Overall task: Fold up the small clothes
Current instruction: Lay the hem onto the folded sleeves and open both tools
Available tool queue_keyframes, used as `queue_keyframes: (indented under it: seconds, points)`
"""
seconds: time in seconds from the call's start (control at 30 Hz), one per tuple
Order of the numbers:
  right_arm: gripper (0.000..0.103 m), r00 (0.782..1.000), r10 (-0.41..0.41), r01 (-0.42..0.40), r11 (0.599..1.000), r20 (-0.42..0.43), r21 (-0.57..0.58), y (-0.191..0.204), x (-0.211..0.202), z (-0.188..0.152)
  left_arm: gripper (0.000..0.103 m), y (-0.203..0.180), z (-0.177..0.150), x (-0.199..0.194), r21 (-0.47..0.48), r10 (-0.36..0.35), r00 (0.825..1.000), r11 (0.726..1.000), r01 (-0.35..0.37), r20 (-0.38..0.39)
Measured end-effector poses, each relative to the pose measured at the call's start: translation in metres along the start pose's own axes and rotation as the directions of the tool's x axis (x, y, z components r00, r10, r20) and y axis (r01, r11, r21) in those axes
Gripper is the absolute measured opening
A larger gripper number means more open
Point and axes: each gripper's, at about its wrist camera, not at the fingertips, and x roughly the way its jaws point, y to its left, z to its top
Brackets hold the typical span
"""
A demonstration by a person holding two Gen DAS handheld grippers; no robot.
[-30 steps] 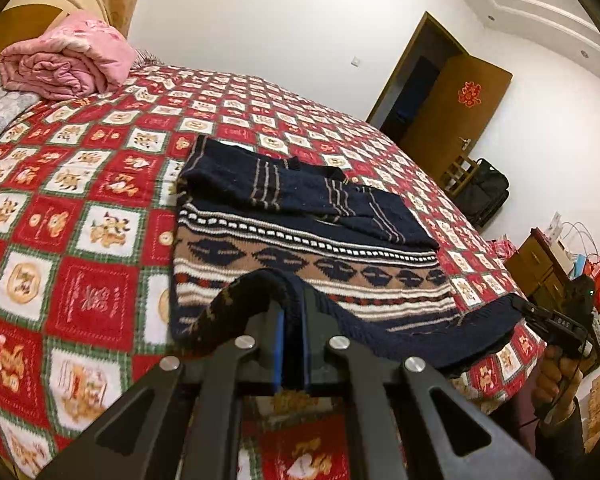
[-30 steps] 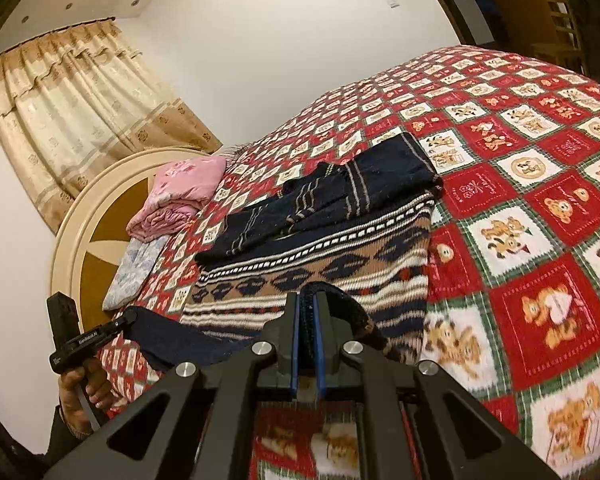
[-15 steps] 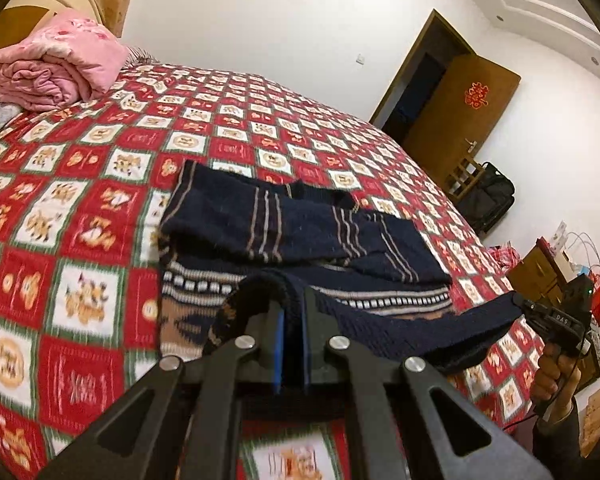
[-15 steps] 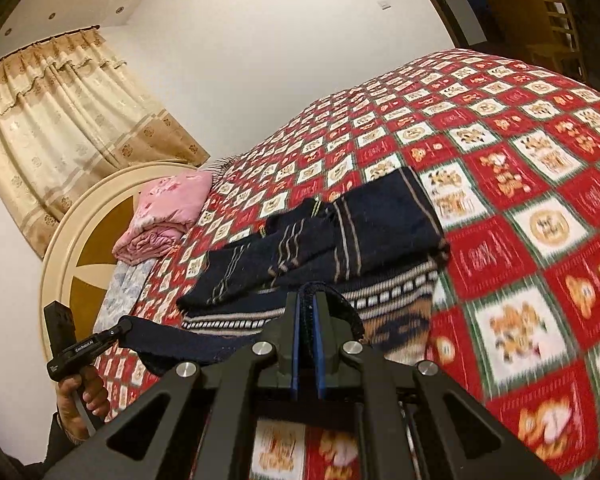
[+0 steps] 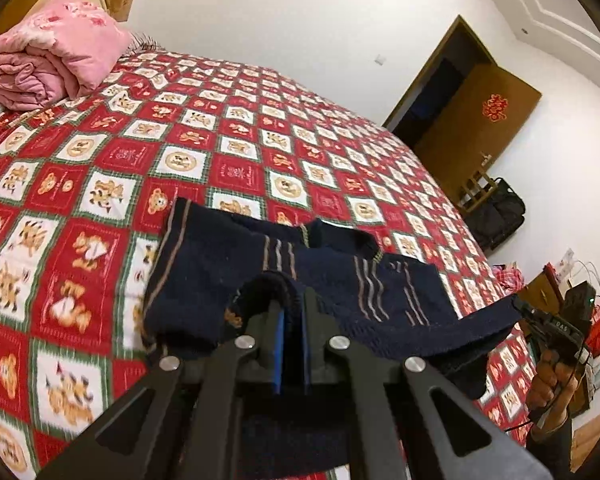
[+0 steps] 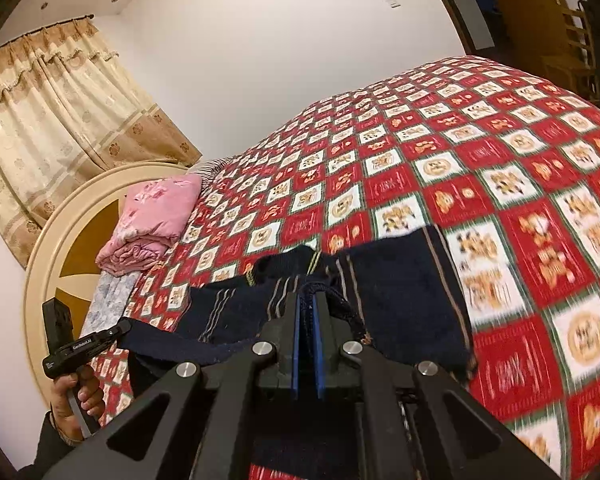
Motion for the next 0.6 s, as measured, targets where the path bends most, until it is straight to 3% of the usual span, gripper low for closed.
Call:
queue_keyframes:
  seconds: [0.47, 0.6]
  points:
    - [0.005, 0.988, -0.085, 0.095, 0.992, -0.127, 0.080, -0.058, 0.132, 0.041, 0.007, 0.048, 0.041, 0.115, -0.118, 0.027, 0.989, 0.992, -0.045, -0.144]
    - [0.009, 0.975, -0.158, 0.174, 0.981, -0.155, 0.090, -0.079, 0.161, 0.043, 0.011, 0.063, 0.038, 0.136, -0.189, 0.025, 0.983, 0.980, -0.060, -0.184]
